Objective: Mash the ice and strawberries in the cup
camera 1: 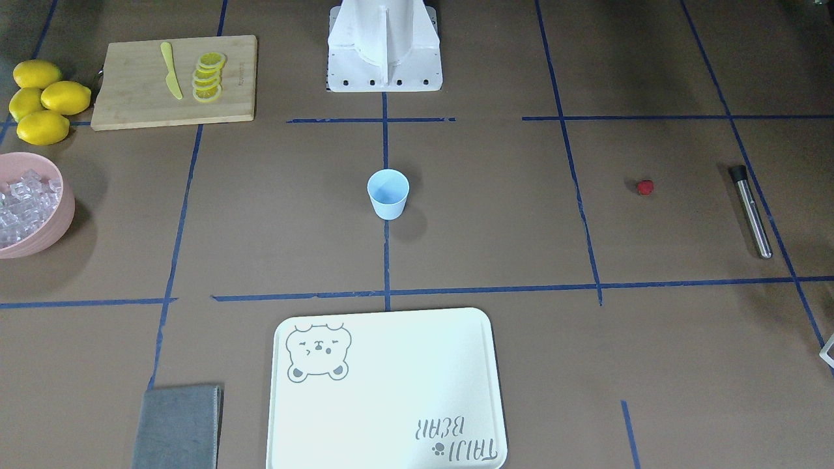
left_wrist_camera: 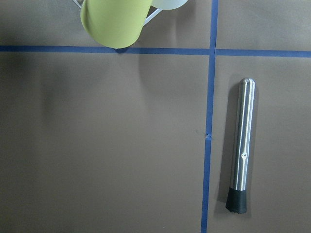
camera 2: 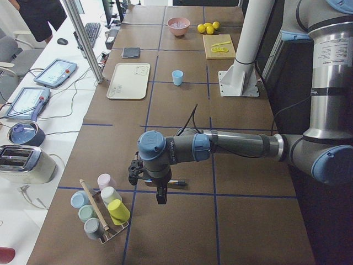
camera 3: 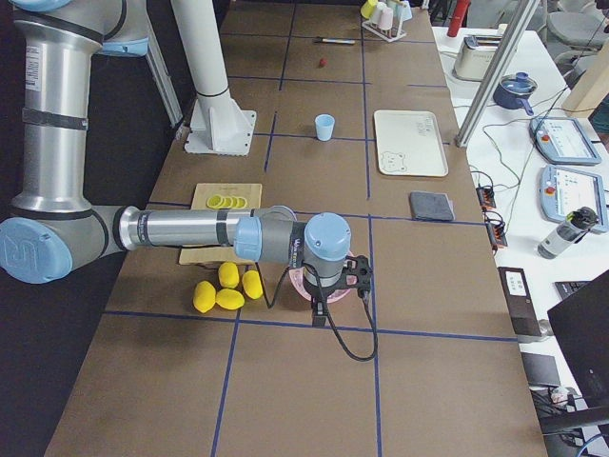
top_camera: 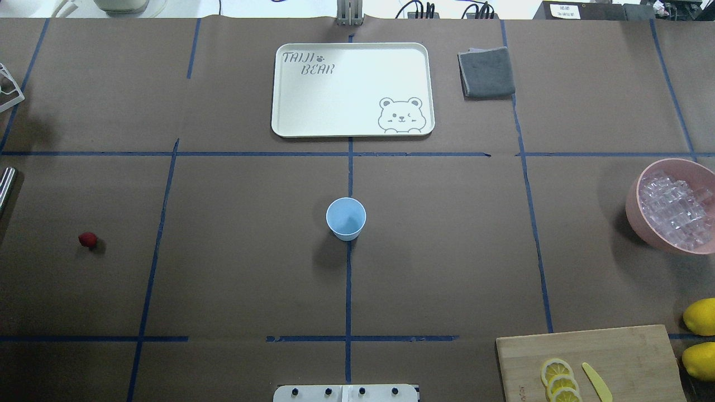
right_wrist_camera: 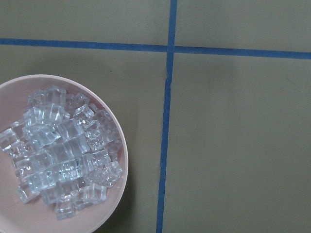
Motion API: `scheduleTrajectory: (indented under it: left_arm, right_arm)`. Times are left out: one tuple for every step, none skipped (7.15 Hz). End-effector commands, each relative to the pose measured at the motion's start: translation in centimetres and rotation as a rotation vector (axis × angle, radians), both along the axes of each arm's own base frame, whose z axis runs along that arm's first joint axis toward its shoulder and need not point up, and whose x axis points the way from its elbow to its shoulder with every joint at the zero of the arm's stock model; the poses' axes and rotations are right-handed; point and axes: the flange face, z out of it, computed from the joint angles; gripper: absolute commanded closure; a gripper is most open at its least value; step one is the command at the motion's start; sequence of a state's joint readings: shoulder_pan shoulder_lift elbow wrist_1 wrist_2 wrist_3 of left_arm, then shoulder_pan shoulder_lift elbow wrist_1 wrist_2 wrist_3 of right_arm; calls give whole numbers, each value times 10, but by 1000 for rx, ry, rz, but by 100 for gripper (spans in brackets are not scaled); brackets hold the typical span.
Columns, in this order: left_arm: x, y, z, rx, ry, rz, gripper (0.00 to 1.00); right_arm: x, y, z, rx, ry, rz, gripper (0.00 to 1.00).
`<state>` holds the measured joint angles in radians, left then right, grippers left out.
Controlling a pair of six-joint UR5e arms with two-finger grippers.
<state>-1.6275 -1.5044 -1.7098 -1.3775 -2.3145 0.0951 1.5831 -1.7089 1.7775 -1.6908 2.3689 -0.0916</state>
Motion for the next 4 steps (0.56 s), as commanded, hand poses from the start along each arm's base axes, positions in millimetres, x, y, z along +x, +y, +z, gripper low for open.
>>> scheduleTrajectory:
  left_arm:
    - [0, 0, -3, 5, 1, -1, 0]
    - [0, 0, -5, 4, 2, 0, 0]
    - [0, 0, -10, 13, 1, 0, 0]
    - [0, 0, -9, 13, 0, 0, 0]
  right_arm:
    - [0, 0, -2, 5, 1, 1, 0]
    - [0, 0, -3, 6, 1, 1, 0]
    - [0, 0, -2, 5, 1, 1, 0]
    - [0, 0, -3, 5, -1, 1, 0]
